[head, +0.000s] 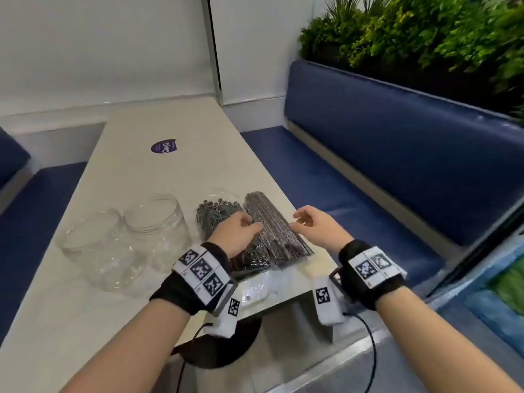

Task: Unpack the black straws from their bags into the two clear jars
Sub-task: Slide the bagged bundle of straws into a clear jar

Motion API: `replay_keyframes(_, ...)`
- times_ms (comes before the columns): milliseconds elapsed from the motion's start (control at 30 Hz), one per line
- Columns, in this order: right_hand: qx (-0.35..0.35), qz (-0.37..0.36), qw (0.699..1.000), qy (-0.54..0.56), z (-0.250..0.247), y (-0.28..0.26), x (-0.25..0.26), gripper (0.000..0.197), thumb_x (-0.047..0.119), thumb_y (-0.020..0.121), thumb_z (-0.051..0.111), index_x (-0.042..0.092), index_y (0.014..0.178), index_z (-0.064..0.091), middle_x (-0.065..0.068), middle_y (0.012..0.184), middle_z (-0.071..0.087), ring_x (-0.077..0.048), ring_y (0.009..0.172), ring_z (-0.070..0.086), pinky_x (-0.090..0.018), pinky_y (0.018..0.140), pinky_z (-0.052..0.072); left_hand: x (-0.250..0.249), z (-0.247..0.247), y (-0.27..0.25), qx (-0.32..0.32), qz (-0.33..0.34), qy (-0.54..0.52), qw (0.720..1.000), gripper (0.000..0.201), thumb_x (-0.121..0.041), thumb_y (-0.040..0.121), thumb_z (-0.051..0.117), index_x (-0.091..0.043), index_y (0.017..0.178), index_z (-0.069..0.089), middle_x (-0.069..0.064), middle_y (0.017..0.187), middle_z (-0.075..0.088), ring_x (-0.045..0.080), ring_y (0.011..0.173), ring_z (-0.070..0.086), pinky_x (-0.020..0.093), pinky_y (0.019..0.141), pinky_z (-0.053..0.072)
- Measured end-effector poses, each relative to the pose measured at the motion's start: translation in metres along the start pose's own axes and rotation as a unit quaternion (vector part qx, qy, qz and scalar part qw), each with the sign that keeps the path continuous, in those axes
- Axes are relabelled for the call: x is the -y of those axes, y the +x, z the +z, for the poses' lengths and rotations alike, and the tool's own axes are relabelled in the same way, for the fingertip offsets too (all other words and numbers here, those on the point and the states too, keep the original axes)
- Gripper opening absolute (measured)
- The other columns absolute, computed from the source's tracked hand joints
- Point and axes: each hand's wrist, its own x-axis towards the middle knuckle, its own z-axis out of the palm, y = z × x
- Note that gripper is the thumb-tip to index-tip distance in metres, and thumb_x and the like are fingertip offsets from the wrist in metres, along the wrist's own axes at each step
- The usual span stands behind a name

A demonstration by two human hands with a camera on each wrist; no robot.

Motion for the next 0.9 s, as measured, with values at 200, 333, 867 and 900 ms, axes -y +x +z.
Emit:
replay_keyframes(200,0.077,0.099,0.992,-0.031,0.021,0.038,-0.008,0.079,0.043,0.082,0.065,0.009,0.141,0.025,-0.016,0.145,0.036,-0.029,0.130,0.042,-0.034,0.102,0.037,-0.013,0.022,0.039,0.007,-0.057,-0.033,0.998,0.055,-0.037,0.091,0.052,-0.009,0.137,0.039,0.010,0.140,0.046,0.026,0.122,0.051,0.040,0.106,0.038)
replay_keyframes(333,0.090,0.134,0.987,0.005,0.025,0.057,-0.018,0.088,0.041,0.077,0.071,0.005,0.142,0.024,-0.014,0.146,0.038,-0.028,0.131,0.042,-0.036,0.106,0.036,-0.017,0.029,0.056,0.006,-0.082,-0.028,0.996,0.063,-0.037,0.090,0.052,-0.003,0.140,0.035,0.014,0.141,0.045,0.029,0.124,0.050,0.040,0.107,0.038)
replay_keyframes(867,-0.005,-0.065,0.992,0.106,0.009,0.036,-0.010,0.083,0.015,0.074,0.076,0.011,0.139,0.026,-0.005,0.142,0.035,-0.019,0.132,0.037,-0.028,0.109,0.031,-0.034,0.022,0.048,-0.063,0.000,-0.231,0.971,0.099,-0.067,0.051,0.075,-0.013,0.128,0.044,0.008,0.126,0.055,0.021,0.110,0.059,0.038,0.096,0.047)
replay_keyframes(900,-0.004,-0.087,0.991,0.099,0.007,0.030,-0.005,0.082,0.016,0.075,0.075,0.011,0.140,0.025,-0.005,0.143,0.034,-0.019,0.132,0.036,-0.032,0.112,0.031,-0.029,0.021,0.051,-0.072,0.006,-0.237,0.969,0.111,-0.075,0.038,0.074,-0.017,0.127,0.045,0.008,0.126,0.056,0.023,0.111,0.059,0.042,0.097,0.048)
